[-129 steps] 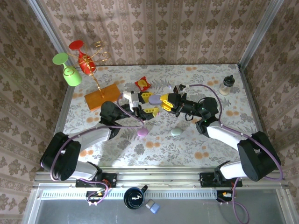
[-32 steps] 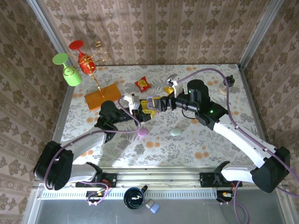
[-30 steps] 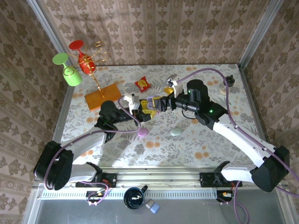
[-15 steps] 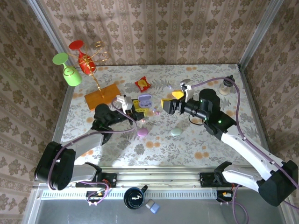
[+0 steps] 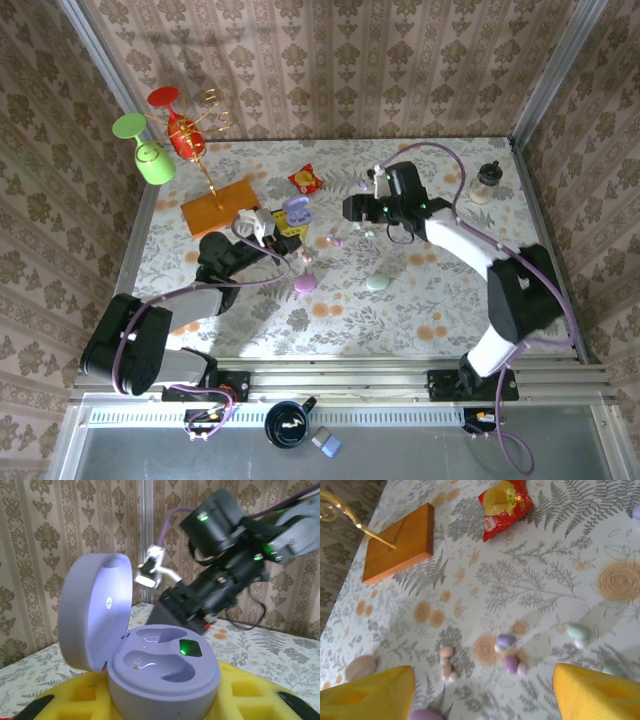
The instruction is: Insert wireless bluetooth earbuds into charging case
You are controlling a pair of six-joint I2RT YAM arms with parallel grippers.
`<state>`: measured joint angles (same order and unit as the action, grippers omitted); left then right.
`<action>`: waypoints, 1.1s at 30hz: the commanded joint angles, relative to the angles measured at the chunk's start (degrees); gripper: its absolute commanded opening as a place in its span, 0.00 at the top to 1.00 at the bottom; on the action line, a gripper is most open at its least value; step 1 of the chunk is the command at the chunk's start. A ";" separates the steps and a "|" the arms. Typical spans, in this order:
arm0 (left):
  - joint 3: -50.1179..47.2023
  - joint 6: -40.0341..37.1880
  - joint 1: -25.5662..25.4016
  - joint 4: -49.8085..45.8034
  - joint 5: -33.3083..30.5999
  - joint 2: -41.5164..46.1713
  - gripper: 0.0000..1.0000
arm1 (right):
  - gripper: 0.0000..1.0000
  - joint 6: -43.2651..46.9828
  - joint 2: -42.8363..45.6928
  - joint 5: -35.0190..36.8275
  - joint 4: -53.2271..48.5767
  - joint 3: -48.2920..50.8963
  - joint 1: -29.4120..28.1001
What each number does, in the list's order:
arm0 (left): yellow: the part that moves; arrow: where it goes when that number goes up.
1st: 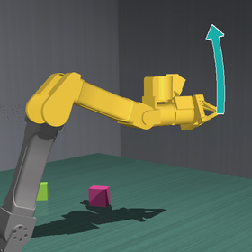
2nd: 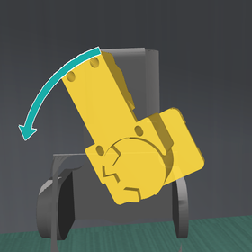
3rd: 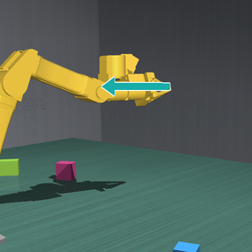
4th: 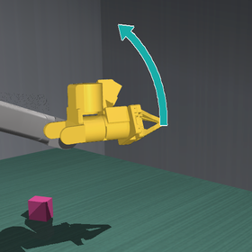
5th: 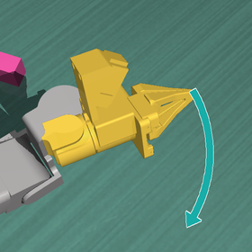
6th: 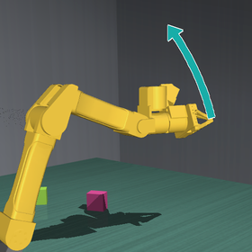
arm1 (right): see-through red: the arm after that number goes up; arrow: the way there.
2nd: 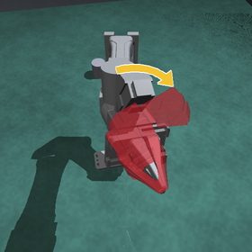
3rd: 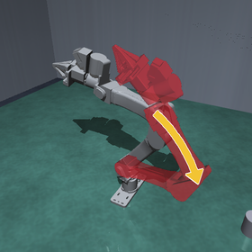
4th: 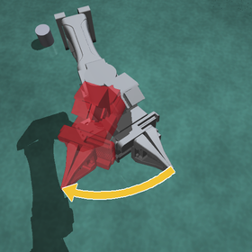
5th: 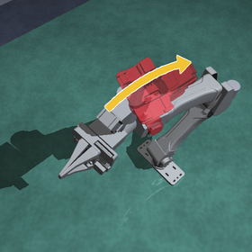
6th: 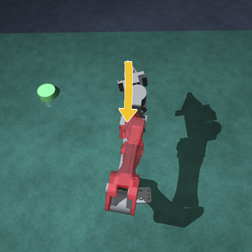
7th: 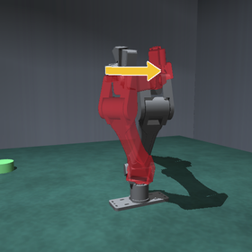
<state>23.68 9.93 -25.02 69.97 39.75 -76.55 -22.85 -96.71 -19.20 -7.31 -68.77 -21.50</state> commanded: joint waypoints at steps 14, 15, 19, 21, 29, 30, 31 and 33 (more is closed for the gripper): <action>-1.01 -2.79 0.42 3.50 3.25 -3.81 0.72 | 0.39 -8.13 -37.59 15.25 -18.73 -43.80 5.13; -0.88 -2.66 0.33 3.50 3.50 -4.11 0.72 | 0.39 -8.44 -39.23 15.14 -19.55 -46.18 5.31; -0.39 -2.22 0.32 3.69 4.29 -5.13 0.72 | 0.39 -8.10 -44.25 12.61 -22.33 -53.07 6.11; -0.22 -2.28 0.26 3.68 4.67 -5.57 0.72 | 0.40 -7.30 -46.24 11.38 -23.18 -56.13 6.47; -0.05 -2.98 0.31 3.85 4.18 -6.52 0.73 | 0.42 -4.86 -54.07 4.12 -30.19 -66.28 7.76; 0.05 -2.99 0.32 3.85 4.20 -6.61 0.73 | 0.44 -4.71 -54.45 3.09 -30.49 -66.51 7.79; 0.13 -2.91 0.31 3.85 4.29 -6.68 0.73 | 0.44 -4.63 -54.55 2.08 -30.58 -66.43 7.89; 0.22 -2.72 0.23 3.85 4.77 -6.72 0.73 | 0.45 -4.02 -54.58 0.52 -30.96 -66.12 8.05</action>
<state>22.94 8.21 -25.02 71.24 43.16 -82.89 -28.32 -149.99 -13.72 -33.74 -133.47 -13.76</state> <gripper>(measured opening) 0.357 0.555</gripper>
